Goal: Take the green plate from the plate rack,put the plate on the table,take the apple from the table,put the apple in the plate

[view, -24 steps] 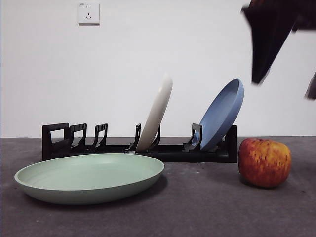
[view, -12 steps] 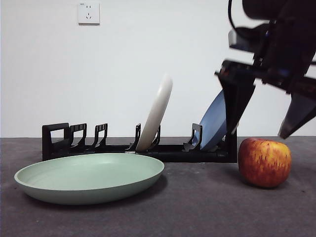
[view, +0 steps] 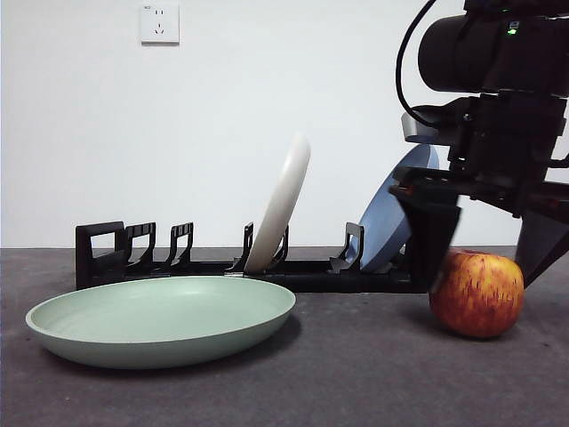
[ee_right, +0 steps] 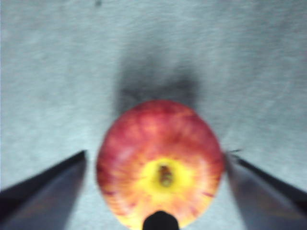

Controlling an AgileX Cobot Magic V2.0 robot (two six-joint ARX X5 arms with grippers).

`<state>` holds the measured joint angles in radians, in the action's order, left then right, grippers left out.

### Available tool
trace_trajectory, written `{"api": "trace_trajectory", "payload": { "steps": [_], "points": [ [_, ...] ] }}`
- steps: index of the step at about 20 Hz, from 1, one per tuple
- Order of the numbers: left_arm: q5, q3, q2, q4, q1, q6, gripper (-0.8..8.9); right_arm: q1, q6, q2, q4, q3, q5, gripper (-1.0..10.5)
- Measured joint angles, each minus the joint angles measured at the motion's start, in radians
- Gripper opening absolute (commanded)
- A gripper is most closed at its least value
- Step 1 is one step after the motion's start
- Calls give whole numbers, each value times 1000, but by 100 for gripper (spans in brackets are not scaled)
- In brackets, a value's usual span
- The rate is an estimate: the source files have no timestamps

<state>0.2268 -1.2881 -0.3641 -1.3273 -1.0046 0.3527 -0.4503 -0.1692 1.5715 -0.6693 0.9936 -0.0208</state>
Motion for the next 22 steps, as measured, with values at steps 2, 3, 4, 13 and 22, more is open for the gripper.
{"api": "trace_trajectory", "payload": {
  "steps": [2,3,4,13,22],
  "points": [
    [4,0,0,0,0,0,283,0,1,0,-66,28,-17,-8],
    [4,0,0,0,-1,0,283,0,5,0,-119,58,-17,-8],
    [4,0,0,0,-1,0,283,0,13,0,-172,95,-17,-8],
    [6,0,0,0,-3,0,283,-1,91,-104,-463,590,192,-8],
    [6,0,-9,0,-3,5,283,-304,63,-10,-281,758,218,-12]
  ]
}}
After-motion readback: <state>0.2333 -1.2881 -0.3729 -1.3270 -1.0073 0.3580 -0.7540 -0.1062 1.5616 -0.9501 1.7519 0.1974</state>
